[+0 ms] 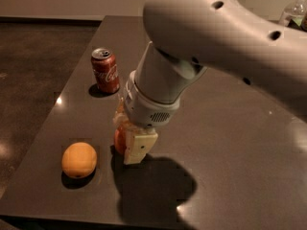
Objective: Move apple near orange
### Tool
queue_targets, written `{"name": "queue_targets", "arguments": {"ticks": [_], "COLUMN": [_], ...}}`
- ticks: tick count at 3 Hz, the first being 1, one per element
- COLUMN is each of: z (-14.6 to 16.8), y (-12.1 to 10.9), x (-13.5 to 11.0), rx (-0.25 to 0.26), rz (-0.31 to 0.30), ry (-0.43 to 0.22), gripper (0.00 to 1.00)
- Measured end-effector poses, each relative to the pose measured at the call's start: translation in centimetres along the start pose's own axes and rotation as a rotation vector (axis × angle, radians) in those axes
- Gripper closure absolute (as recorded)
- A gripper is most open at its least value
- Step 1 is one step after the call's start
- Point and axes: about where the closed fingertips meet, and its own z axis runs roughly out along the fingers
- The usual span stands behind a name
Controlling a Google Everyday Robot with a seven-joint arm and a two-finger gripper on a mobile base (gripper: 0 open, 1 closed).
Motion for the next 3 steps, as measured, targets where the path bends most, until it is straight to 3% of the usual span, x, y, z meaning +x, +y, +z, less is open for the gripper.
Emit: {"name": "queue_targets", "arguments": {"ticks": [1,2,3], "z": [1.1,2.0,2.5], "y": [-0.4,-0.9,-1.0], "x": [-0.6,-0.6,-0.5], "rx": [-0.002,0.004,0.008], "rz": [0.007,0.022,0.033], "ry": [0.016,0.027,0.03], "gripper": [1.0,0.86,0.64]}}
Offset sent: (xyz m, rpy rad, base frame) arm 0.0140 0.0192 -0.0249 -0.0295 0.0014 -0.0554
